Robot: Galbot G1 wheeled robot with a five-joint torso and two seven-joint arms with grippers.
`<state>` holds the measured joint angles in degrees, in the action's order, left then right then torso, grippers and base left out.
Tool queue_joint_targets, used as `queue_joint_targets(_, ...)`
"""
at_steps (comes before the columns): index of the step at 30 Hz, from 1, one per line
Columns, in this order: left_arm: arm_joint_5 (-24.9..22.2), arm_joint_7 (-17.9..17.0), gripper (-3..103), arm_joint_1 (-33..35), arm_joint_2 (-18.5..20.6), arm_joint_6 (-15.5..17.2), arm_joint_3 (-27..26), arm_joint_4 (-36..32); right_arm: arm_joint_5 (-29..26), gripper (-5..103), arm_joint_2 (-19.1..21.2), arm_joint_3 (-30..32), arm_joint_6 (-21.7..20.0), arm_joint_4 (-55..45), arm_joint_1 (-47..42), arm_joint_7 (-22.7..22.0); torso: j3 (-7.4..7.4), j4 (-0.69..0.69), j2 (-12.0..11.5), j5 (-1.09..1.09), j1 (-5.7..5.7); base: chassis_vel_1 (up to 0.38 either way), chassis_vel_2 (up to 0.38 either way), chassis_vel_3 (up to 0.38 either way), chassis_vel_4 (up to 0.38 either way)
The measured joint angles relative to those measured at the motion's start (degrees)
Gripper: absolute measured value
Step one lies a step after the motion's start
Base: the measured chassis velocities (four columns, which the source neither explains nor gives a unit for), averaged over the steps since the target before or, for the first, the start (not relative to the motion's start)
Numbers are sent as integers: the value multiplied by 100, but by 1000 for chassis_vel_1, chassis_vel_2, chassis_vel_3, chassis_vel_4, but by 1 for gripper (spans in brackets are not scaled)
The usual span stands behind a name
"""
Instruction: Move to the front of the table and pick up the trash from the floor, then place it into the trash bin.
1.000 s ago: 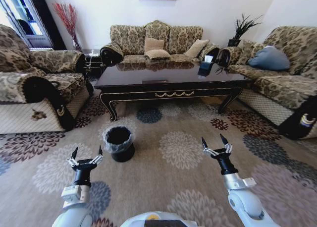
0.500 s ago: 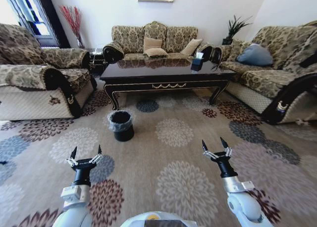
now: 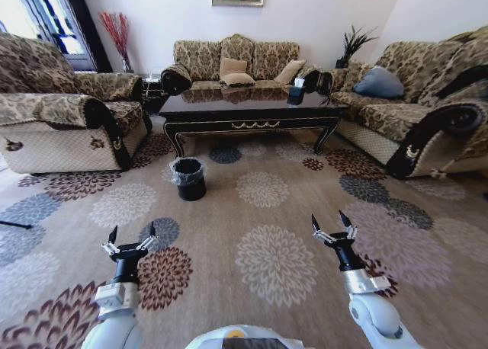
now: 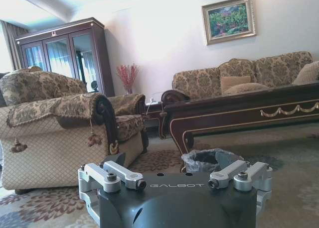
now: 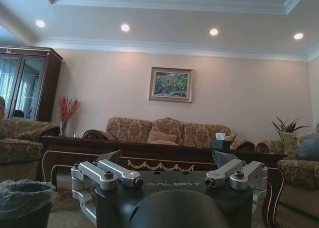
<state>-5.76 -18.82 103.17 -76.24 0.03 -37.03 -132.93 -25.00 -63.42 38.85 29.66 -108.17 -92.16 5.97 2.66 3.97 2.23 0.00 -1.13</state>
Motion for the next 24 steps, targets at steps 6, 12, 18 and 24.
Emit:
queue_joint_targets(6,-1,-3,100,-17,5,6,72,14,0,100,7,-3,-4,27,25,0,1,0,0,-1,-2,229,-289,-245,294)
queue_joint_targets(12,-10,-13,100,-80,43,53,83,27,9,100,-27,-28,-9,55,70,-12,-2,0,1,-5,1,345,-390,-339,395)
queue_joint_targets(18,-39,-22,100,-116,80,58,57,63,17,100,-62,-73,32,107,97,-25,-1,1,0,2,2,389,-391,-372,375)
queue_joint_targets(24,-41,-27,100,-129,85,59,55,80,-78,100,-99,-161,283,193,166,36,-3,0,2,0,4,311,-228,-316,239)
